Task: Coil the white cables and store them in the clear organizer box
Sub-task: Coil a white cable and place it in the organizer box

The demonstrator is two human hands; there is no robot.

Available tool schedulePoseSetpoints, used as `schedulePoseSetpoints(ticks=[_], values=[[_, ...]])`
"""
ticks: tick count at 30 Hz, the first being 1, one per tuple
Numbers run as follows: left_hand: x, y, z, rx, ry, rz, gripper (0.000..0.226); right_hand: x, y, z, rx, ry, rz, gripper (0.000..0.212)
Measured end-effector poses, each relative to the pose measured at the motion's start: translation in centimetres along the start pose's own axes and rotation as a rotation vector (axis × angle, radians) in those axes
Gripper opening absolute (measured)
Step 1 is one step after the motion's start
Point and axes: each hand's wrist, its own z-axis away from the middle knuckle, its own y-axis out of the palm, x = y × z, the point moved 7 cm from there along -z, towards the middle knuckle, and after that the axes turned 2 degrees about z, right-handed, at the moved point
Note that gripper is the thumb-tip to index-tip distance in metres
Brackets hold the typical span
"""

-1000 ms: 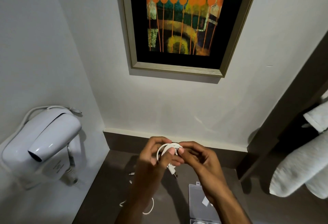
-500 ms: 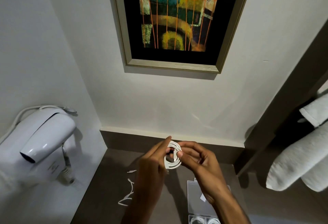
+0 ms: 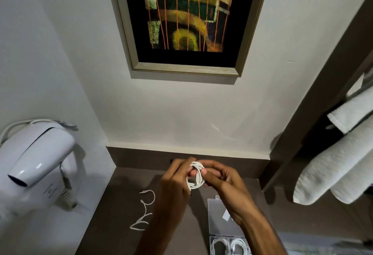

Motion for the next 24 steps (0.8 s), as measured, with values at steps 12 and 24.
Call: schedulePoseSetpoints(ticks=[12, 24], values=[[0.5, 1.6, 1.0, 0.013, 0.015, 0.016, 0.049, 0.2, -0.7, 1.3, -0.119, -0.065, 0.015, 0.031], [0.1, 2.0, 1.1, -0.003, 0.062, 0.051, 0.047, -1.3, -1.2, 0.8, -0.159, -0.020, -0.133, 0.023]])
